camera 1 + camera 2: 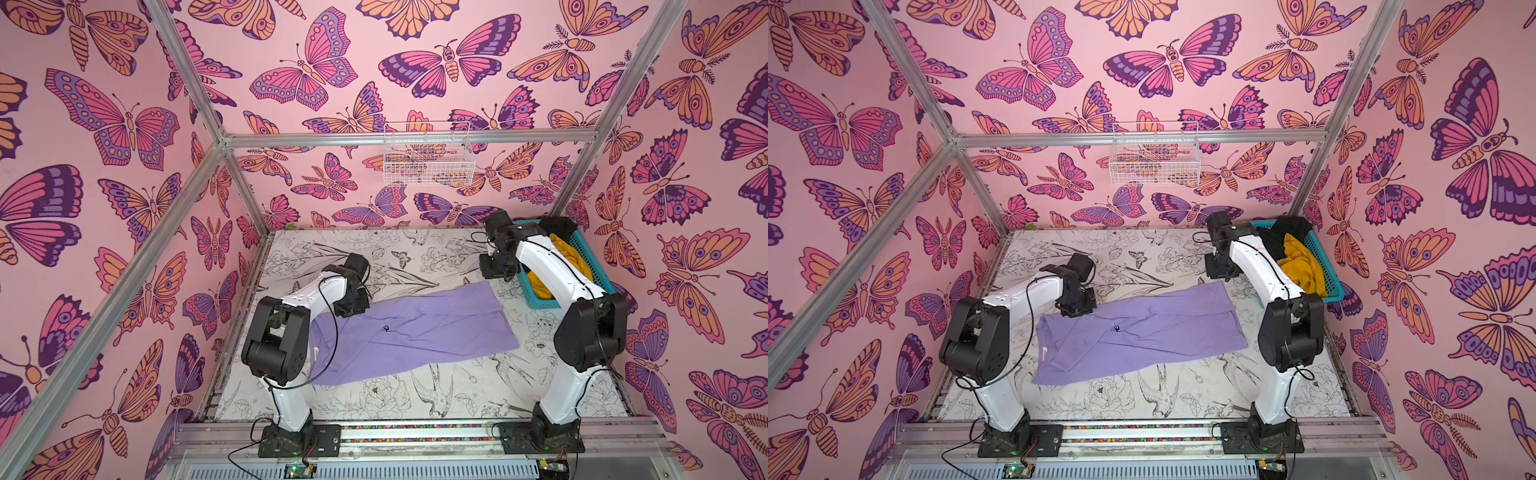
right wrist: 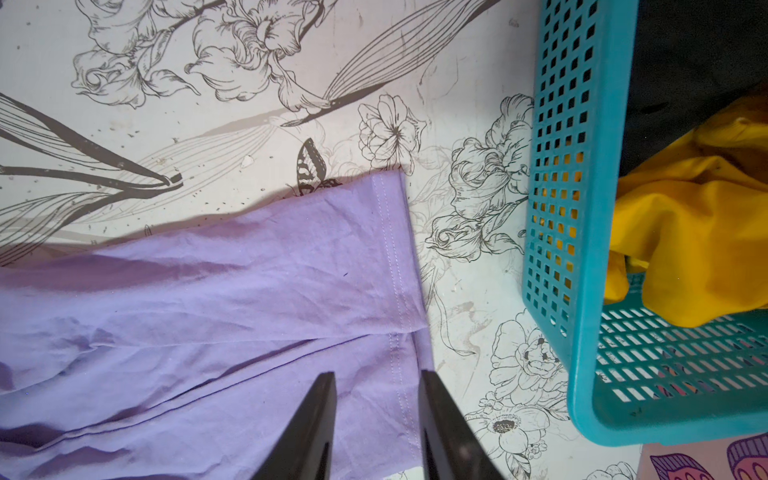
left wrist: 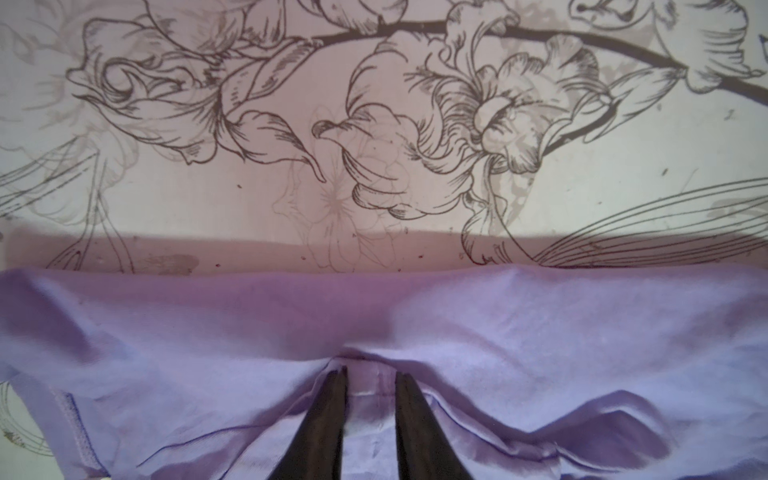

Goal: Fold and stack t-shirts
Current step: Smooth out the T-shirt at the center of the board.

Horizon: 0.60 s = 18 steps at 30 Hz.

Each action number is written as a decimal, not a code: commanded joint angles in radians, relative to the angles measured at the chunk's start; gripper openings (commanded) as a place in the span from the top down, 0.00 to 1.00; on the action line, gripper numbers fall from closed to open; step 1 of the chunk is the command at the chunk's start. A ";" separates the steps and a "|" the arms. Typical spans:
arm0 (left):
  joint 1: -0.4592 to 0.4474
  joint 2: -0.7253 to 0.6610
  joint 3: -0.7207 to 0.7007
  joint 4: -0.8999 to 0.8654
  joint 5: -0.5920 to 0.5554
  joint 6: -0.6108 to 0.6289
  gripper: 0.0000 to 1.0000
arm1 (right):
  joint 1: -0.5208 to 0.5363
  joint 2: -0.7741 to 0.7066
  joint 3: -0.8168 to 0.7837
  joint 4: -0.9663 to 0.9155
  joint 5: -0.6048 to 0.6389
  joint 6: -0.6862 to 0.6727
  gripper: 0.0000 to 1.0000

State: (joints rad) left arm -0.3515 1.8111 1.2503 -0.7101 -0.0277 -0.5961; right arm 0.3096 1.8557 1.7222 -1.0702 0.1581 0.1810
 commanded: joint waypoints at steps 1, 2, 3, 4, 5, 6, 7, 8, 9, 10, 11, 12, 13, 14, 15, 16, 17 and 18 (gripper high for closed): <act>0.007 0.005 -0.006 -0.011 0.013 -0.013 0.78 | -0.001 -0.018 0.037 -0.037 0.024 -0.010 0.62; 0.007 0.004 -0.002 -0.019 0.010 -0.016 0.80 | -0.002 -0.018 0.039 -0.036 0.024 -0.009 0.62; 0.006 0.004 0.001 -0.026 0.006 -0.020 0.84 | -0.002 -0.017 0.040 -0.037 0.024 -0.008 0.62; 0.006 0.003 0.004 -0.035 0.001 -0.023 0.89 | -0.002 -0.015 0.043 -0.040 0.024 -0.007 0.62; 0.006 0.003 0.007 -0.047 -0.004 -0.028 0.93 | -0.001 -0.013 0.045 -0.042 0.024 -0.006 0.62; 0.005 0.002 0.011 -0.058 -0.009 -0.032 0.96 | -0.002 -0.011 0.048 -0.043 0.024 -0.006 0.62; 0.002 -0.001 0.013 -0.073 -0.016 -0.039 0.99 | -0.001 -0.007 0.051 -0.046 0.024 -0.007 0.63; -0.002 -0.007 0.014 -0.087 -0.023 -0.047 1.00 | -0.002 -0.006 0.055 -0.049 0.024 -0.007 0.63; -0.008 -0.016 0.014 -0.097 -0.031 -0.057 1.00 | -0.002 -0.005 0.057 -0.050 0.025 -0.007 0.63; -0.021 -0.028 0.013 -0.113 -0.047 -0.072 0.99 | -0.001 -0.005 0.059 -0.050 0.026 -0.006 0.63; -0.033 -0.039 0.013 -0.129 -0.058 -0.086 0.99 | -0.001 -0.004 0.060 -0.050 0.029 -0.005 0.63; -0.050 -0.055 0.014 -0.149 -0.069 -0.099 0.99 | -0.001 -0.003 0.061 -0.051 0.028 -0.005 0.63; -0.070 -0.068 0.017 -0.175 -0.087 -0.121 0.99 | -0.002 -0.001 0.063 -0.052 0.028 -0.004 0.63; -0.089 -0.083 0.019 -0.195 -0.094 -0.139 0.99 | -0.001 0.001 0.063 -0.053 0.029 -0.003 0.63; -0.113 -0.103 0.020 -0.216 -0.099 -0.163 0.99 | -0.002 0.002 0.063 -0.053 0.028 -0.003 0.63; -0.140 -0.123 0.015 -0.231 -0.097 -0.192 0.99 | -0.003 0.001 0.062 -0.052 0.025 -0.003 0.64; -0.164 -0.140 0.005 -0.232 -0.088 -0.208 0.99 | -0.002 0.002 0.061 -0.050 0.021 -0.004 0.64; -0.191 -0.159 -0.006 -0.232 -0.082 -0.231 0.99 | -0.003 0.002 0.058 -0.047 0.016 -0.003 0.64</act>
State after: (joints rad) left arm -0.4873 1.7233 1.2533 -0.8658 -0.0940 -0.7380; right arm 0.3092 1.8557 1.7569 -1.0939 0.1696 0.1787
